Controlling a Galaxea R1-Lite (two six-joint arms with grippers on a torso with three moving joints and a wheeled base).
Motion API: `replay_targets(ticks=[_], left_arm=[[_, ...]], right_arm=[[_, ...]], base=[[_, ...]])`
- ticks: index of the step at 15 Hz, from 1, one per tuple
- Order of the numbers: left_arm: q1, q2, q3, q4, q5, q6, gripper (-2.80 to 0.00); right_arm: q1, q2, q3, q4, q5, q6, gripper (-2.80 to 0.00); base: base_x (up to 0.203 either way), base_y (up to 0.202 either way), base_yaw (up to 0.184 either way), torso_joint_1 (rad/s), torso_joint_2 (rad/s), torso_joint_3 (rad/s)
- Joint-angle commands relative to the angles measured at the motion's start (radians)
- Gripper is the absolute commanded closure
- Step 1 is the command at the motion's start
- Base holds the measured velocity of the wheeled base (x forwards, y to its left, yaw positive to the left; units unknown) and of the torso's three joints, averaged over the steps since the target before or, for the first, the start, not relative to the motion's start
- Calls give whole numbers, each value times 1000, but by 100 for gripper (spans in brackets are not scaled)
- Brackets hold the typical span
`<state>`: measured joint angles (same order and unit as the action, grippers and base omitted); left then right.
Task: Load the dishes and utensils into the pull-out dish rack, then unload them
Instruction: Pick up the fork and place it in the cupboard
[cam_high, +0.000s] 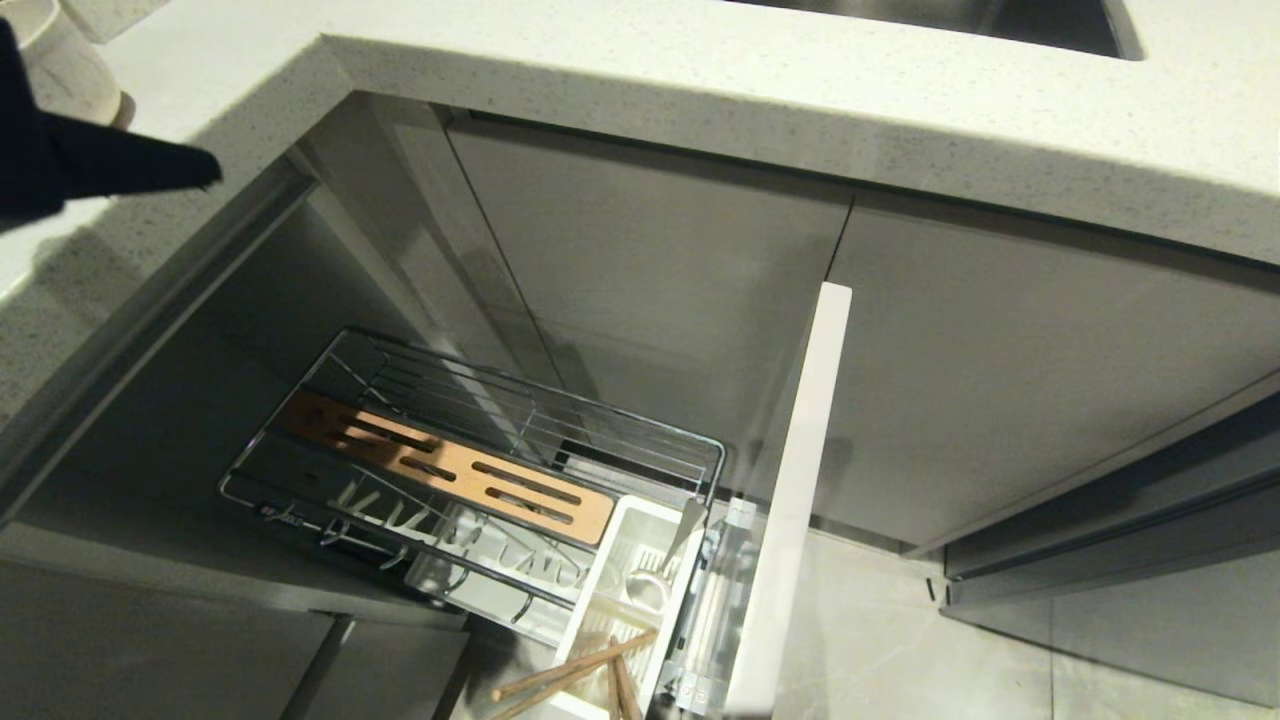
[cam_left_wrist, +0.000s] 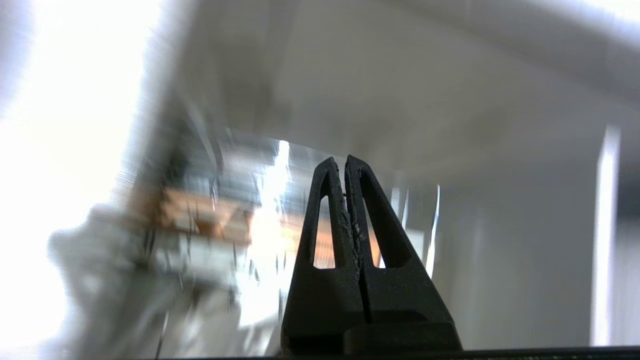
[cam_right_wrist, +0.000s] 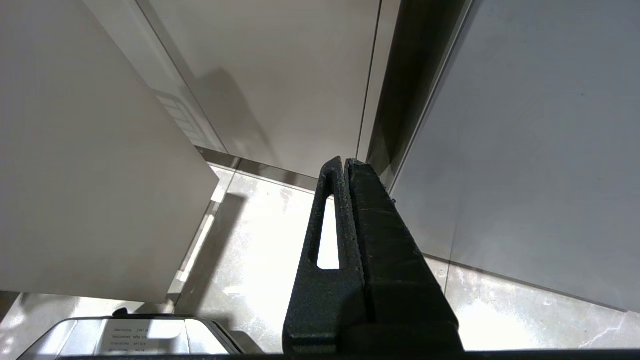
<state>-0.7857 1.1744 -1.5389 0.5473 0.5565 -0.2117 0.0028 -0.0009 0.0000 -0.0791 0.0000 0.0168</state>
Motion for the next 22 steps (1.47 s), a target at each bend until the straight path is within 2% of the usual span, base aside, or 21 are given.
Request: replay_targets(ticks=[1, 3, 5, 9, 11, 13, 15, 17, 19, 20, 21, 22], left_arm=[[105, -55, -29, -85, 14, -1, 0], [240, -69, -54, -151, 19, -1, 0], [380, -72, -78, -165, 28, 10, 0], [656, -120, -95, -81, 30, 120, 0], [799, -179, -85, -19, -4, 176, 0], [945, -247, -57, 28, -101, 246, 0], [1098, -284, -36, 58, -190, 289, 0], [1311, -303, -16, 82, -295, 312, 0], [1538, -324, 1, 103, -480, 332, 0], [1616, -330, 9, 118, -568, 339, 0], [1671, -325, 21, 139, -629, 344, 0], [1708, -301, 37, 152, -659, 346, 0]], right_arm=[[0, 1, 27, -1, 0, 0, 0], [0, 1, 26, -1, 0, 0, 0], [0, 1, 26, -1, 0, 0, 0], [0, 1, 26, -1, 0, 0, 0], [0, 1, 26, -1, 0, 0, 0], [0, 1, 26, -1, 0, 0, 0], [0, 1, 26, -1, 0, 0, 0], [0, 1, 26, -1, 0, 0, 0], [0, 1, 26, -1, 0, 0, 0], [0, 1, 26, -1, 0, 0, 0], [0, 1, 27, -1, 0, 0, 0], [0, 1, 27, -1, 0, 0, 0]], base=[[0, 0, 0, 0, 0, 0], [0, 0, 0, 0, 0, 0], [0, 0, 0, 0, 0, 0], [0, 0, 0, 0, 0, 0], [0, 0, 0, 0, 0, 0], [0, 0, 0, 0, 0, 0], [0, 0, 0, 0, 0, 0], [0, 0, 0, 0, 0, 0], [0, 0, 0, 0, 0, 0], [0, 0, 0, 0, 0, 0], [0, 0, 0, 0, 0, 0], [0, 0, 0, 0, 0, 0]])
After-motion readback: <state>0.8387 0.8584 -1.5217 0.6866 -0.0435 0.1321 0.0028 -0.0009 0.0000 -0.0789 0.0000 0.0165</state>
